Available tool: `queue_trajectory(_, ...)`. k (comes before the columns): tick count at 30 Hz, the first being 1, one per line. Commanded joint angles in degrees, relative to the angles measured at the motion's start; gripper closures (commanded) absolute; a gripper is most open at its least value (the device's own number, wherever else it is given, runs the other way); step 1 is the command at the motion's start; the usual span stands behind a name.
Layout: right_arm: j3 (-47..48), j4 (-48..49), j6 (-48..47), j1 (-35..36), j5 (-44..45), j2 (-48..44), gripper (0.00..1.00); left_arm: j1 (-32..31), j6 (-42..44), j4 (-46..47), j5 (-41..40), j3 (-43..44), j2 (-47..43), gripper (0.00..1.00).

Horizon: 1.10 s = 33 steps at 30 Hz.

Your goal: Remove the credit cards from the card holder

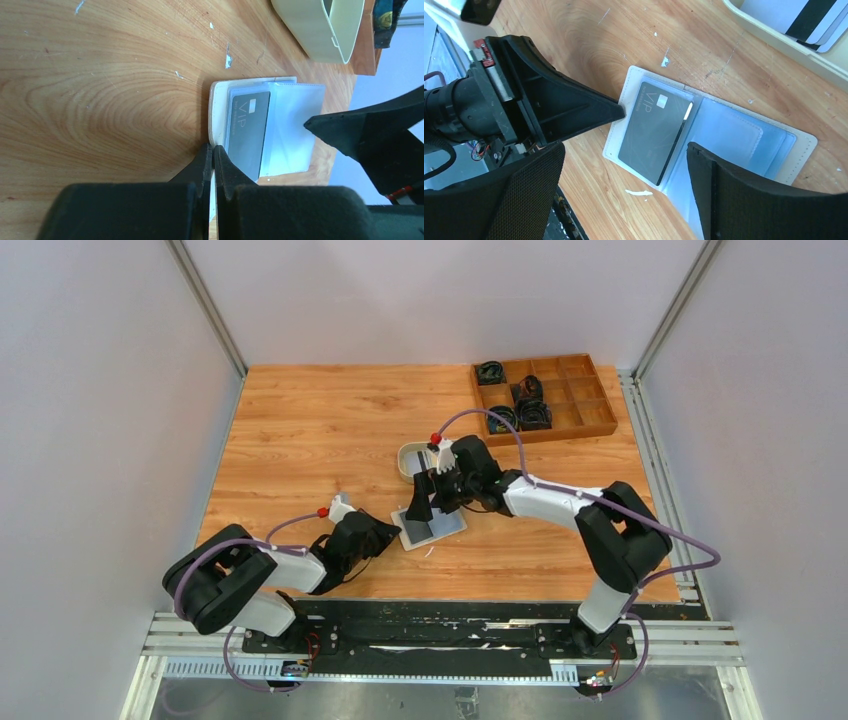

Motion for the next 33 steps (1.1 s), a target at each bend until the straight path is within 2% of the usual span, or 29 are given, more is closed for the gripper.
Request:
queue_trajectory(1, -1.0, 2.3, 2.5, -0.8, -2.6, 3.3, 0.06, 0.4, 1.4, -0.2, 0.0, 0.4, 0.7, 1.00)
queue_trajectory(14, -2.8, 4.8, 5.1, -0.8, -2.9, 8.0, 0.06, 0.4, 1.8, -1.1, 0.2, 1.0, 1.6, 1.00)
queue_trajectory(33, -9.7, 24.1, 22.5, -0.8, -17.3, 9.0, 0.07, 0.4, 2.2, -1.0, 0.4, 1.4, 2.7, 1.00)
